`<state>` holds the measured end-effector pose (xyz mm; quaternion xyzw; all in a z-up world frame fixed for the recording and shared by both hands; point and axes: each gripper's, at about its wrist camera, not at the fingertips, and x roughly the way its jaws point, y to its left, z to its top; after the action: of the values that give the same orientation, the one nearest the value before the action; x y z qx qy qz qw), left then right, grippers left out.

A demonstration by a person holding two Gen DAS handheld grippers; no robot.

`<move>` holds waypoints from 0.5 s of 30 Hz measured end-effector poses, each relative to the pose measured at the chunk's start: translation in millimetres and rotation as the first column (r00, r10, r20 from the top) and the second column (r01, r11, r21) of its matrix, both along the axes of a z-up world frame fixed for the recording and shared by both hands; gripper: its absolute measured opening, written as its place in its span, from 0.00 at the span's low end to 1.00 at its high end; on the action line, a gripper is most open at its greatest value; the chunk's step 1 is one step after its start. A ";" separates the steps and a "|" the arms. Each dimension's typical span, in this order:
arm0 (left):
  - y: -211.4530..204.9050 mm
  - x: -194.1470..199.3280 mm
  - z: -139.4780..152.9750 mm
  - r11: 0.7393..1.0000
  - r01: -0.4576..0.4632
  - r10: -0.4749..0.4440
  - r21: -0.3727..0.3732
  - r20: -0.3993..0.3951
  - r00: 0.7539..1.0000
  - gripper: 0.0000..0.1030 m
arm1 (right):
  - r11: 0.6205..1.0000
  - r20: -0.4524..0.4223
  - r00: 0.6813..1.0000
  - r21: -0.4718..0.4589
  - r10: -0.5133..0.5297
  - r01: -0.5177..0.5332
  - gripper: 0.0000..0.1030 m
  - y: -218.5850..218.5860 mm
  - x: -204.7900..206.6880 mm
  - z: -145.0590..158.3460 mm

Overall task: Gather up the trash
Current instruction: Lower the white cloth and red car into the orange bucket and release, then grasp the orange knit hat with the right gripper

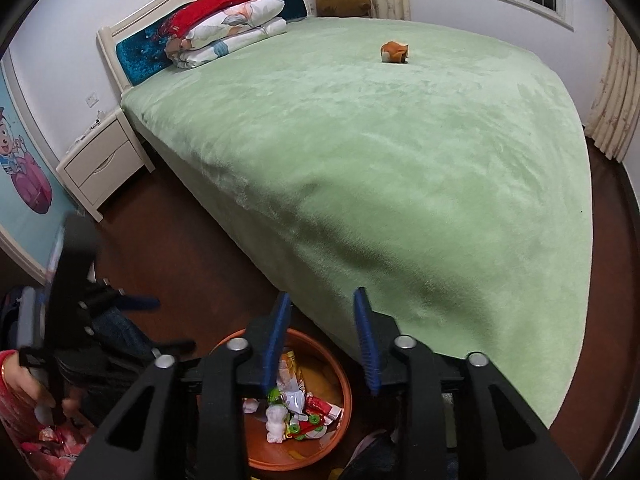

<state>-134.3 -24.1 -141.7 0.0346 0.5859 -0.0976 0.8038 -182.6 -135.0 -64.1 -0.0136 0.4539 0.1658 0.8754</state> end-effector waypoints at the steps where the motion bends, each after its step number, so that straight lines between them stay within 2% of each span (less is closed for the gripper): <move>1: -0.3 1.1 5.2 1.000 -0.005 0.005 0.007 0.025 1.000 0.80 | 1.000 0.005 1.000 0.001 -0.002 0.002 0.49 -0.1 -0.1 1.2; 3: 2.5 4.7 18.0 1.000 -0.022 0.021 0.014 0.074 0.997 0.81 | 1.000 0.017 1.000 0.003 -0.008 0.008 0.57 -1.1 0.7 4.6; 5: 6.6 11.4 32.4 0.999 -0.045 0.043 0.013 0.119 0.992 0.82 | 1.000 0.026 1.000 0.006 -0.013 0.012 0.58 -2.3 2.6 8.0; 8: 11.1 21.8 49.1 0.997 -0.075 0.071 0.017 0.174 0.982 0.84 | 1.000 0.042 0.999 0.008 -0.019 0.019 0.67 -3.6 7.4 14.1; 10: 13.9 28.5 59.4 0.996 -0.093 0.088 0.015 0.212 0.973 0.84 | 1.000 0.059 0.998 0.001 -0.020 0.020 0.68 -3.4 11.3 19.1; 12: 16.8 37.1 69.6 0.993 -0.113 0.106 0.015 0.244 0.964 0.84 | 1.000 0.079 0.996 0.001 -0.027 0.027 0.74 -3.6 18.7 26.4; 15: 19.2 49.3 82.3 0.991 -0.130 0.122 0.011 0.270 0.955 0.86 | 0.999 0.117 0.993 -0.008 -0.031 0.032 0.74 -2.1 33.1 39.3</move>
<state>-85.0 -4.9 -59.4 0.0218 0.4736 -0.0322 0.8799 -149.5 -137.1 -24.8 -0.0204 0.4028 0.1485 0.9029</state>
